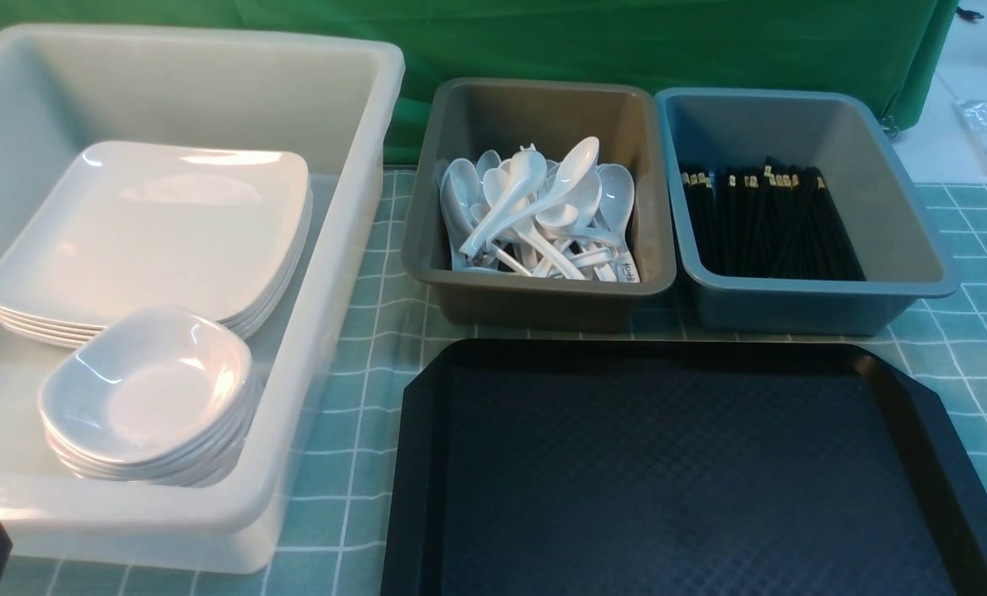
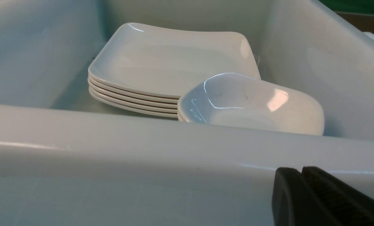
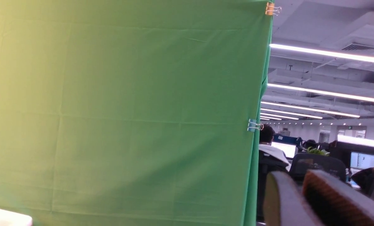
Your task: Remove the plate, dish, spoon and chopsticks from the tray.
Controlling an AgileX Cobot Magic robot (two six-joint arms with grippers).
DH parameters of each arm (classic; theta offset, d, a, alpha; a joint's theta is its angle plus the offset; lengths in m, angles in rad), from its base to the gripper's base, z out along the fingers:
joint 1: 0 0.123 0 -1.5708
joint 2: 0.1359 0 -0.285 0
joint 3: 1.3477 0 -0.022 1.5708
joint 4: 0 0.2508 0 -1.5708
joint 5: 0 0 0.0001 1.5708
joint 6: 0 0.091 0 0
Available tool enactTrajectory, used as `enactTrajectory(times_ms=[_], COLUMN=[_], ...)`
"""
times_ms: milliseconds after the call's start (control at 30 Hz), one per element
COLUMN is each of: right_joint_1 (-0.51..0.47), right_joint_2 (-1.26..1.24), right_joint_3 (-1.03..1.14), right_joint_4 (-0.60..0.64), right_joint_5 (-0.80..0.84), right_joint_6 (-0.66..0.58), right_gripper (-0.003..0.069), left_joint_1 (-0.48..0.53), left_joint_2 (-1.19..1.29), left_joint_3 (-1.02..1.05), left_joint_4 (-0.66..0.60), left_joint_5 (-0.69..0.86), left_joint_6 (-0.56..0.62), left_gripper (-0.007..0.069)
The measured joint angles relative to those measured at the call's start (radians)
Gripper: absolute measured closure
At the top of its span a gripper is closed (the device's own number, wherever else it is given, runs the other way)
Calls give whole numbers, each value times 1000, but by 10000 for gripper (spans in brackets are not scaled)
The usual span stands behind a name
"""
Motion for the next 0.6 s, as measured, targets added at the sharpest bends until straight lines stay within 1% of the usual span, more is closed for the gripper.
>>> enactTrajectory(times_ms=[100, 200, 333, 400, 467, 533, 600], right_joint_1=[-8, -70, -104, -122, -124, -126, -120], right_joint_2=[0, 0, 1, 3, 4, 4, 4], right_joint_3=[5, 66, 165, 304, 352, 473, 524], right_joint_4=[-3, -4, -7, -25, -29, -35, -36], right_joint_5=[41, 89, 109, 112, 112, 113, 115], right_joint_6=[-20, -18, -17, -19, -20, -20, -19], right_gripper=[512, 502, 498, 496, 494, 488, 487], left_joint_1=[0, 0, 0, 0, 0, 0, 0], left_joint_2=[0, 0, 0, 0, 0, 0, 0], left_joint_3=[0, 0, 0, 0, 0, 0, 0], left_joint_4=[0, 0, 0, 0, 0, 0, 0], left_joint_5=[0, 1, 1, 1, 1, 1, 1], left_joint_6=[0, 0, 0, 0, 0, 0, 0], left_gripper=[607, 607, 607, 607, 607, 607, 607])
